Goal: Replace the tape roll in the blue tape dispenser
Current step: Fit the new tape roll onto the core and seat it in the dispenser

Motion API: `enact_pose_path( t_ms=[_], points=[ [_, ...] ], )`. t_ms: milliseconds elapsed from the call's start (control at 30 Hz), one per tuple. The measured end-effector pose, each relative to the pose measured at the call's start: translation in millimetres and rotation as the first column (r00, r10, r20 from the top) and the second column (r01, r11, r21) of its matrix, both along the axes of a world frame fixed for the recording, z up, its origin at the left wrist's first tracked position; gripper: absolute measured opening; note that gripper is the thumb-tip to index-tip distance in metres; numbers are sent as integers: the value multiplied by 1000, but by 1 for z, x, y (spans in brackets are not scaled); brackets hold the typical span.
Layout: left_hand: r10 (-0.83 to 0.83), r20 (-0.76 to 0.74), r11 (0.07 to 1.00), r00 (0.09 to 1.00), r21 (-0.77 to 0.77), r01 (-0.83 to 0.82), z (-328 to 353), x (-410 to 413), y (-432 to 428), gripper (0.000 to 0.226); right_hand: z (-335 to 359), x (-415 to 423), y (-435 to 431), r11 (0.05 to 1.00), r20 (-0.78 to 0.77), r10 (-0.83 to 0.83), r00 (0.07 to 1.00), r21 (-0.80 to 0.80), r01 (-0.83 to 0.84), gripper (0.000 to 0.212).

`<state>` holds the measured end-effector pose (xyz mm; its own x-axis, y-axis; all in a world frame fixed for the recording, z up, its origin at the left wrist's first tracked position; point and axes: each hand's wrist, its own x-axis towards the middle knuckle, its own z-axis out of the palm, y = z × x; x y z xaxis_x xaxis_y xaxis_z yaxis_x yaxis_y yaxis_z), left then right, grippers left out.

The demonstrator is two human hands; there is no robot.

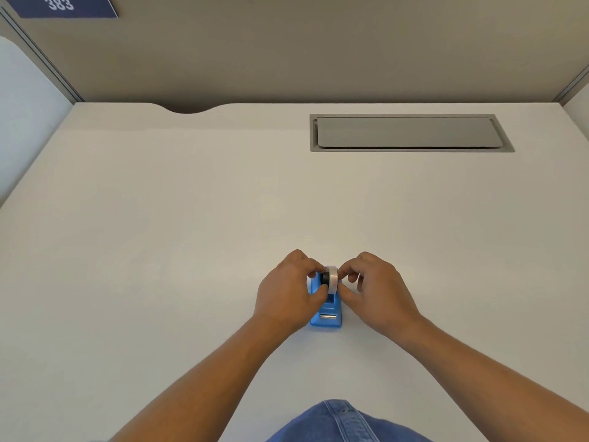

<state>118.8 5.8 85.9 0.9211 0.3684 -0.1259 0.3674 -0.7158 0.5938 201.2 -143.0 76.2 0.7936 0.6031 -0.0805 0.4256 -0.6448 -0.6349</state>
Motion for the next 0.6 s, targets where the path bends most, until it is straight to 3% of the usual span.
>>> enact_pose_path(
  t_ms=[600],
  points=[
    [57, -86, 998, 995, 29, -55, 7, 6, -2, 26, 8, 1, 5, 998, -35, -13, 999, -62, 11, 25]
  ],
)
